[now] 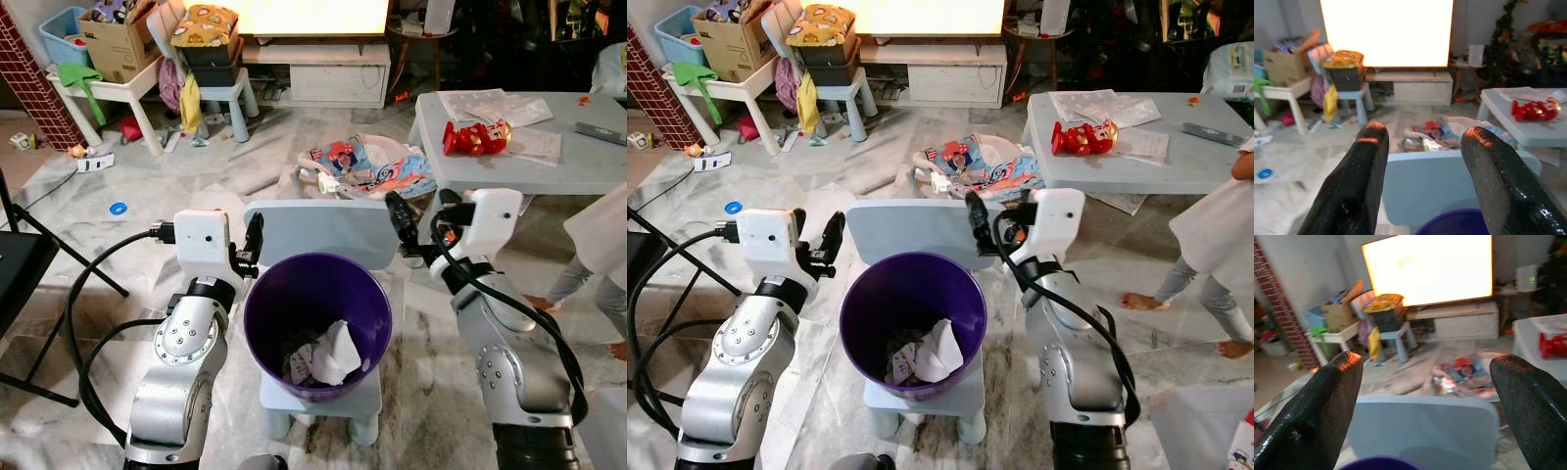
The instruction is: Picking trash to rubbish bin
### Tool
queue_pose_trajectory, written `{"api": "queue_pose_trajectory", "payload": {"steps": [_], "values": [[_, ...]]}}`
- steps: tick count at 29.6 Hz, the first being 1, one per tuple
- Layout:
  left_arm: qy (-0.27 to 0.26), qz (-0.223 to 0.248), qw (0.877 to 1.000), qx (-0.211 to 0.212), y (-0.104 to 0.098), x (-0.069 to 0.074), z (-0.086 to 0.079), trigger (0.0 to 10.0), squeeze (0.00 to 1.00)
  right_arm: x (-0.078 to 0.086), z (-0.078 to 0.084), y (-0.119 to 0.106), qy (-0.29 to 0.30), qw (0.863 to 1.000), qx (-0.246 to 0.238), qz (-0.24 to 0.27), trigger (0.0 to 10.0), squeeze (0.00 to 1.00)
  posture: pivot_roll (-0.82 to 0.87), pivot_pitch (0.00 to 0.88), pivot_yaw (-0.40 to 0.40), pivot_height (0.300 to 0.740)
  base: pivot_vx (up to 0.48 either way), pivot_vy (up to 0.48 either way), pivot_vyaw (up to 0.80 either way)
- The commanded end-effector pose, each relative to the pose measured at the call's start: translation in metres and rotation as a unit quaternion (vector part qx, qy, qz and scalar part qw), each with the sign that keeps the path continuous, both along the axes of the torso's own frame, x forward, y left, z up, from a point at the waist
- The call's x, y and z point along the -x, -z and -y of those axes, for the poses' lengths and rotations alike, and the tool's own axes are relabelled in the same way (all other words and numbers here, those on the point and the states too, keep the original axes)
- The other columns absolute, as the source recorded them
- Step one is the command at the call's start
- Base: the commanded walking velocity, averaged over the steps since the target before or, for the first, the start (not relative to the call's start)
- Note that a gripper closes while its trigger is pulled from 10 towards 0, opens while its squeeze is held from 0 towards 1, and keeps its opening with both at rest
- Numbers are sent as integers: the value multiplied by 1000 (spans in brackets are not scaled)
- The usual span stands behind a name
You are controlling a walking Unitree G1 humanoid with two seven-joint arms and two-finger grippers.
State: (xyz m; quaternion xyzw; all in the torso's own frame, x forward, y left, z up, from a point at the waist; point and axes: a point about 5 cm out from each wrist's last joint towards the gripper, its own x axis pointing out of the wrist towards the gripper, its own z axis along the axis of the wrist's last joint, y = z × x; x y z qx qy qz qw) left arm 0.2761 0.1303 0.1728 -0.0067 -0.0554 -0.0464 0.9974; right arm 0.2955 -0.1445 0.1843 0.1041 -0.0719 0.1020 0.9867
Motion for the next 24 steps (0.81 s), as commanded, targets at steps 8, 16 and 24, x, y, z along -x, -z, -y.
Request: {"api": "queue_pose_trajectory", "payload": {"steps": [8, 16, 24], "values": [[-30, 43, 999, -10, 1, 1, -2, 10000, 0, 12, 18, -8, 40, 999, -18, 22, 10000, 0, 66, 79, 24, 740, 0, 0, 0], [-87, 83, 993, -15, -4, -1, -11, 10000, 0, 16, 31, -23, 108, 989, 52, 86, 10000, 0, 66, 85, 21, 740, 0, 0, 0], [-73, 54, 996, 7, 2, -4, -4, 10000, 0, 15, 36, -20, 111, 988, 69, 87, 10000, 0, 61, 88, 17, 740, 0, 0, 0]]}}
